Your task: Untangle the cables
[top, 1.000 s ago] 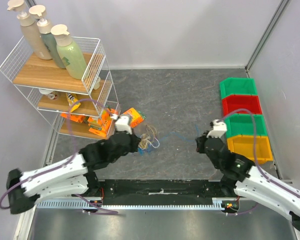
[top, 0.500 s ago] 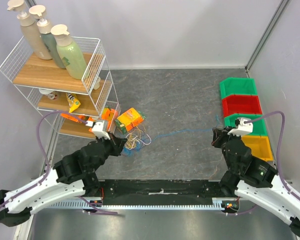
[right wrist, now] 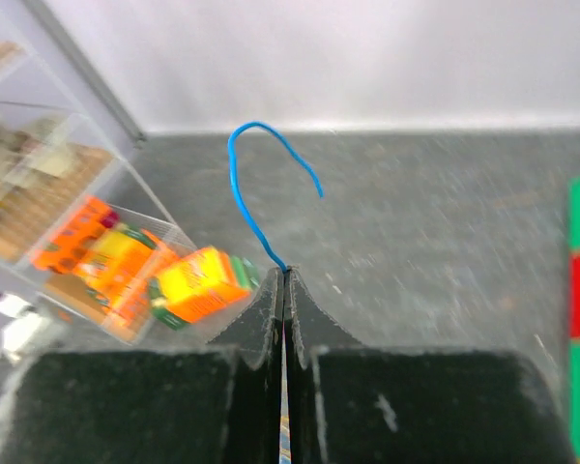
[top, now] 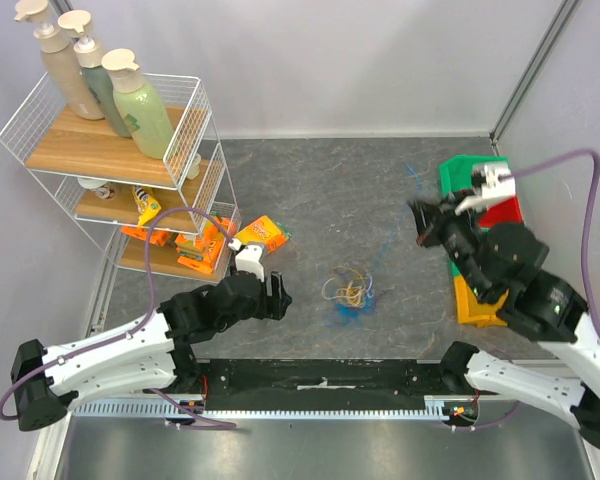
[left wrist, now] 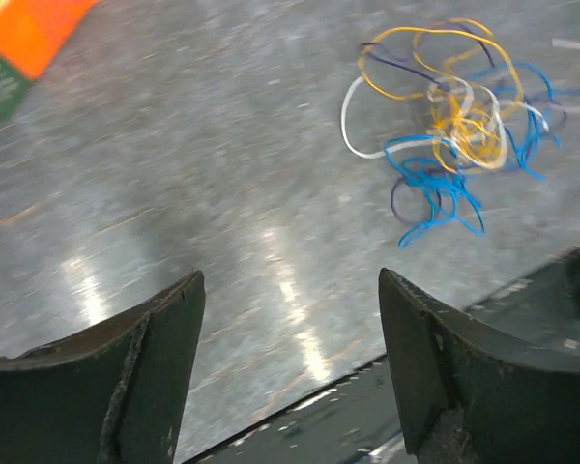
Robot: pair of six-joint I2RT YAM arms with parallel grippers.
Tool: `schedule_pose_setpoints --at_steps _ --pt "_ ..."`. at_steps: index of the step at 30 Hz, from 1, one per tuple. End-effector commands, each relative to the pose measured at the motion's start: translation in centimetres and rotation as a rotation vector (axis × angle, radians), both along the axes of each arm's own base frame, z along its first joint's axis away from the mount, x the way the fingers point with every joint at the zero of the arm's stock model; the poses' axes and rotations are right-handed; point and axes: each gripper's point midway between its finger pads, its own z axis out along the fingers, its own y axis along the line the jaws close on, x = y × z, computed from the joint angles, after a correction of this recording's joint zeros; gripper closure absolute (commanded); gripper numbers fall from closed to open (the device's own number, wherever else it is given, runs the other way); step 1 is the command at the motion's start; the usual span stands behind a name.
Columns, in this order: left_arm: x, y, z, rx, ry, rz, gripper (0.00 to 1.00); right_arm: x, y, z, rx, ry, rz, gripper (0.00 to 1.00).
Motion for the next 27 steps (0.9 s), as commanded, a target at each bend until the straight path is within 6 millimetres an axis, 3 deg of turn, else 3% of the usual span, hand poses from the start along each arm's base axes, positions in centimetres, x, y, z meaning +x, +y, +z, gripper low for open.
schedule_pose_setpoints --at_steps 1,2,5,8,12,14,17,19,24,27 --pt "-0.9 -4.5 3.8 -0.234 -0.052 -0.171 0.20 -0.2 4.7 10.6 0.022 -0.175 0.225 1.00" --pt "-1.4 -5.2 4.3 -0.272 -0.048 -0.210 0.19 -0.7 4.9 13.8 0.054 -0.225 0.251 1.00" --pt "-2.5 -7.0 5.6 -0.367 -0.052 -0.306 0.16 -1.6 6.1 17.5 0.099 -0.294 0.334 1.00" --pt "-3.3 -8.7 7.2 -0.444 -0.076 -0.401 0.14 -2.1 7.8 17.3 0.128 -0.297 0.409 1.00" --pt "-2.9 -10.9 12.1 -0.543 -0.194 -0.480 0.12 -1.9 9.2 16.1 0.142 -0.259 0.446 1.00" --pt "-2.4 -12.0 15.1 -0.583 -0.263 -0.507 0.12 -2.2 9.6 16.6 0.162 -0.263 0.475 1.00" --pt "-1.0 -13.7 17.9 -0.620 -0.350 -0.504 0.09 -2.9 10.0 18.1 0.206 -0.280 0.512 1.00" --pt "0.0 -15.2 18.7 -0.636 -0.382 -0.506 0.09 -3.2 10.2 19.1 0.236 -0.289 0.527 1.00" --pt "3.0 -19.8 18.6 -0.623 -0.422 -0.506 0.07 -4.6 10.8 21.9 0.336 -0.295 0.605 1.00" --pt "4.8 -22.2 20.6 -0.629 -0.477 -0.491 0.06 -5.6 11.2 23.1 0.384 -0.290 0.658 1.00"
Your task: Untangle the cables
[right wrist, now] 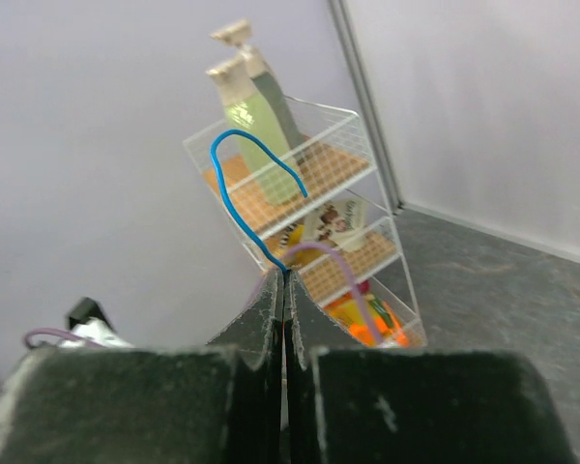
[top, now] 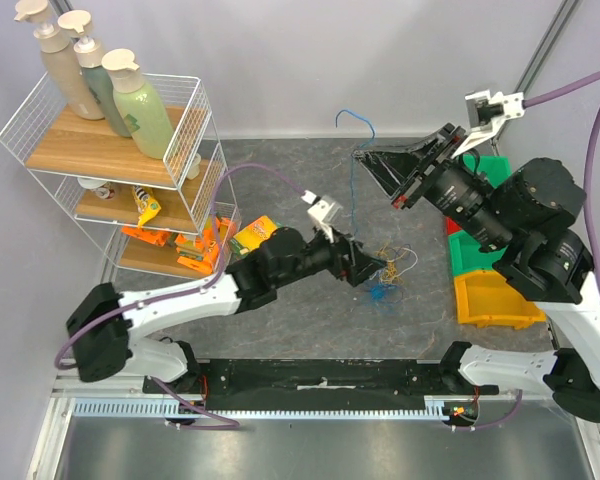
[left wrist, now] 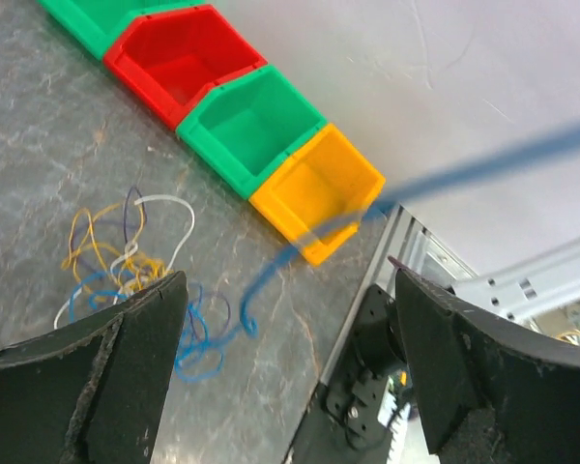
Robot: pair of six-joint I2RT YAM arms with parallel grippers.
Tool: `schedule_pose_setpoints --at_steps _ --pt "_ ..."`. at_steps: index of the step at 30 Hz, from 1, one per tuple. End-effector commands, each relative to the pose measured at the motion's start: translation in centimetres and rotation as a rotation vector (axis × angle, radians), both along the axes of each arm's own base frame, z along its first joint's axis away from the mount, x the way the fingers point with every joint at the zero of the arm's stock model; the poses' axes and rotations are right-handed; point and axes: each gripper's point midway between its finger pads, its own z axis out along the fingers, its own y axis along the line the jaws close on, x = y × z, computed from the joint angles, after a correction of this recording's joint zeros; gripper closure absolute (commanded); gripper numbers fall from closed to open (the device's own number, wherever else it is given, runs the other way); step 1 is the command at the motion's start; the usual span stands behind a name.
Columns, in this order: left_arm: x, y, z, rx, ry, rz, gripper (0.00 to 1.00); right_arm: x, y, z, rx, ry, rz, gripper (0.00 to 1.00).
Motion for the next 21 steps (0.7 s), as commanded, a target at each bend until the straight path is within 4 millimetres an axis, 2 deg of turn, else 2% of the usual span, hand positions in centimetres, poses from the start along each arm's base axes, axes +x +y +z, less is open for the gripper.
schedule_pose_setpoints --at_steps 1,3,4,7,10,13,16,18,21 --pt "3.1 -3.3 5.8 -0.119 -0.178 0.041 0.06 -3.2 -0.7 5.2 0.156 -0.045 0.125 1.00" --pt "4.6 -4.8 5.2 -0.106 -0.200 0.067 0.08 -3.9 -1.1 6.3 0.184 -0.053 0.145 1.00" --pt "5.9 -5.2 4.1 -0.069 -0.173 0.120 0.12 -4.2 -1.3 6.7 0.195 -0.058 0.150 1.00" --pt "8.7 -5.2 -1.1 0.093 -0.040 0.253 0.23 -5.2 -2.8 8.6 0.233 -0.094 0.145 1.00" --pt "9.4 -3.6 -5.6 0.150 0.051 0.315 0.24 -6.4 -4.5 10.6 0.268 -0.144 0.135 1.00" --pt "10.5 0.0 -9.6 0.184 0.150 0.410 0.24 -7.8 -6.3 12.4 0.309 -0.192 0.135 1.00" --pt "11.6 3.5 -11.3 0.204 0.219 0.486 0.25 -9.0 -7.8 13.9 0.349 -0.234 0.136 1.00" --pt "11.8 5.3 -11.5 0.206 0.219 0.518 0.25 -9.7 -8.7 14.7 0.367 -0.259 0.132 1.00" --pt "11.8 6.7 -11.3 0.217 0.195 0.527 0.25 -10.3 -9.9 15.8 0.390 -0.292 0.115 1.00"
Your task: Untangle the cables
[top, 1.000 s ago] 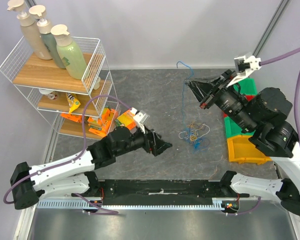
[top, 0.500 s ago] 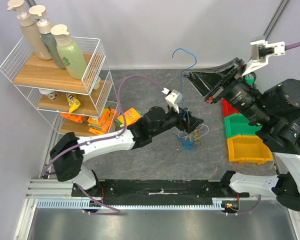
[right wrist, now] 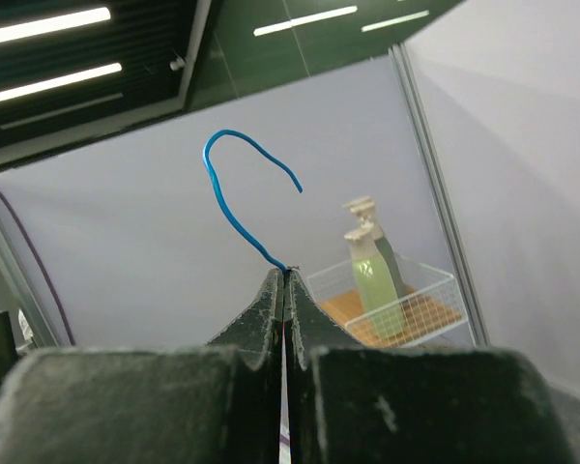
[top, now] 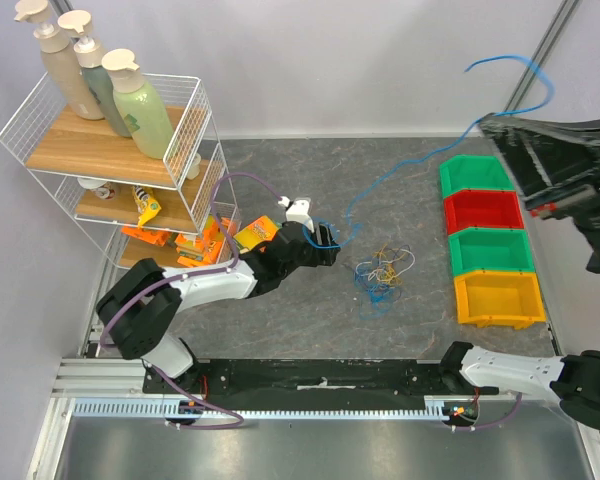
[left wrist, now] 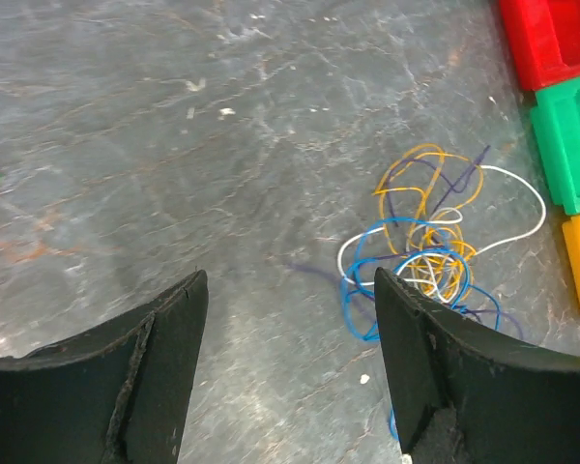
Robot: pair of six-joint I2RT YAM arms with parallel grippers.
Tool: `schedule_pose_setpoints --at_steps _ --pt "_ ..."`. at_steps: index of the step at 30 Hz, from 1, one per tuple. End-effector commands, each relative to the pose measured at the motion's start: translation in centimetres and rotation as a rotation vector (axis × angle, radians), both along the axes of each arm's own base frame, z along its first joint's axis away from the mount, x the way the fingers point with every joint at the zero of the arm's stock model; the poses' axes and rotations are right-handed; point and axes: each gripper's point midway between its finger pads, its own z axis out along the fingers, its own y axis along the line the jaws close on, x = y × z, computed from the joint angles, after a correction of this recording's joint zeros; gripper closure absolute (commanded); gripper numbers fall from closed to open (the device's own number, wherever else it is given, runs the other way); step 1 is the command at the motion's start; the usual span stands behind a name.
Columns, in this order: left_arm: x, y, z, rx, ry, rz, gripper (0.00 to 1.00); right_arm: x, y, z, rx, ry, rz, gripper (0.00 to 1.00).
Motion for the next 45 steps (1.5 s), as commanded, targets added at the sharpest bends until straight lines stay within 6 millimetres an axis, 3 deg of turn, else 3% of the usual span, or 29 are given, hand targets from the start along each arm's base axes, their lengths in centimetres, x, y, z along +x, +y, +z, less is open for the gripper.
schedule_pose_setpoints --at_steps 1,7,9,12,14,19,23,29,35,42,45 --pt "0.8 1.4 4.7 -0.101 -0.079 0.064 0.25 -2.0 -2.6 3.1 0.079 -0.092 -0.016 1.00" --pt "0.3 2.7 3.2 -0.066 -0.051 0.065 0.25 -3.3 -4.3 6.0 0.131 -0.177 -0.036 1.00" --pt "-0.3 2.8 3.3 -0.075 -0.046 0.042 0.25 -3.0 -3.9 5.5 0.106 -0.185 -0.048 1.00" --pt "-2.4 2.5 4.7 -0.120 -0.046 -0.059 0.25 0.0 -2.5 1.6 0.022 -0.105 -0.127 1.00" --pt "-3.9 2.5 5.8 -0.159 -0.051 -0.119 0.24 2.7 -2.0 -2.3 -0.055 -0.024 -0.226 1.00" --pt "-7.7 3.4 7.8 -0.226 -0.022 -0.232 0.21 7.7 -6.1 -9.9 -0.200 0.144 -0.587 1.00" --pt "-11.0 3.7 9.4 -0.301 -0.015 -0.348 0.18 10.0 -10.1 -13.8 -0.306 0.243 -0.875 1.00" --pt "-14.3 4.6 10.8 -0.365 0.011 -0.430 0.17 12.6 -12.9 -13.6 -0.500 0.289 -1.217 1.00" --pt "-15.9 4.9 11.2 -0.354 0.050 -0.487 0.17 15.5 -12.2 -12.3 -0.594 0.262 -1.398 1.00" --pt "-17.2 5.2 11.8 -0.344 0.080 -0.542 0.16 21.9 -12.9 -13.3 -0.654 0.288 -1.531 1.00" --pt "-17.5 5.1 11.9 -0.338 0.095 -0.555 0.15 25.0 -13.8 -14.0 -0.643 0.326 -1.512 1.00"
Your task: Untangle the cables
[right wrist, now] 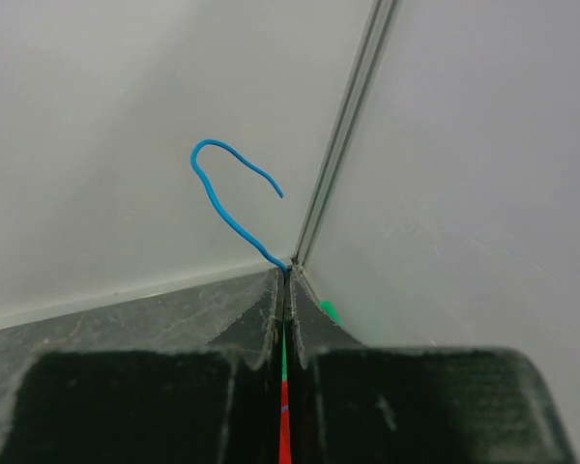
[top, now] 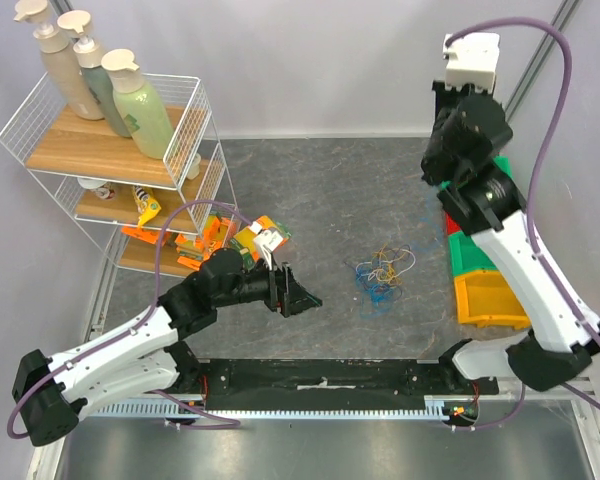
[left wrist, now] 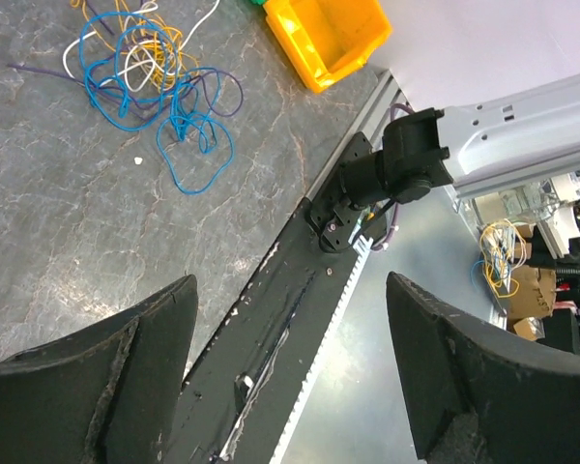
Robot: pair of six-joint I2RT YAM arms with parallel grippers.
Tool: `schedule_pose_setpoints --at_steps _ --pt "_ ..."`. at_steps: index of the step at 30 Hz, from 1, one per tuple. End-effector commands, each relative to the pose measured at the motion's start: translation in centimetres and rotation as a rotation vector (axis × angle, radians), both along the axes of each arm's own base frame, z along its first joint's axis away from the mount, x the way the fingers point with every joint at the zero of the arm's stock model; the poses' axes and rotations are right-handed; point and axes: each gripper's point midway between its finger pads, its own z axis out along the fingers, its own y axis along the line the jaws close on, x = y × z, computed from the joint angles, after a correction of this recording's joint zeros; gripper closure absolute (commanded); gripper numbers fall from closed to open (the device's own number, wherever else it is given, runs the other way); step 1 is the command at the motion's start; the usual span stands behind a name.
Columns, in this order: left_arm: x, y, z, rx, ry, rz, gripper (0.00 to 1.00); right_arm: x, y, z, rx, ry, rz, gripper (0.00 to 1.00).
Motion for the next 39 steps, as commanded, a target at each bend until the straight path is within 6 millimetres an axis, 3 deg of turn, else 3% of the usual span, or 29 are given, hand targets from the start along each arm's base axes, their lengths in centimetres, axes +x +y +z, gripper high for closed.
schedule_pose_setpoints --at_steps 1,6,11,17,21,28,34,39 --pt "-1.1 -0.3 2.4 -0.036 0.009 -0.061 0.15 1.9 -2.4 2.5 0.098 -0.069 0.012 1.00" --pt "-2.2 -1.0 3.1 -0.049 0.045 -0.132 0.15 3.8 -4.6 2.5 0.159 -0.075 0.001 1.00" --pt "-2.4 -1.2 3.1 -0.030 0.049 -0.160 0.15 5.1 -9.9 1.7 0.169 -0.072 -0.085 1.00" --pt "-2.2 -1.6 2.6 0.004 0.073 -0.173 0.15 8.4 -15.9 0.0 0.241 -0.080 -0.106 1.00" --pt "-1.7 -1.9 2.6 0.012 0.077 -0.165 0.15 10.8 -18.2 -3.0 0.312 -0.047 -0.103 1.00" --pt "-0.9 -2.5 2.0 0.023 0.085 -0.144 0.15 14.4 -20.5 -10.6 0.309 0.084 -0.140 1.00" --pt "-0.9 -2.6 2.1 0.023 0.085 -0.147 0.15 15.1 -20.5 -14.4 0.362 0.124 -0.135 1.00" --pt "-1.0 -2.4 1.7 0.025 0.084 -0.143 0.15 15.5 -20.3 -20.3 0.461 0.203 -0.124 1.00"
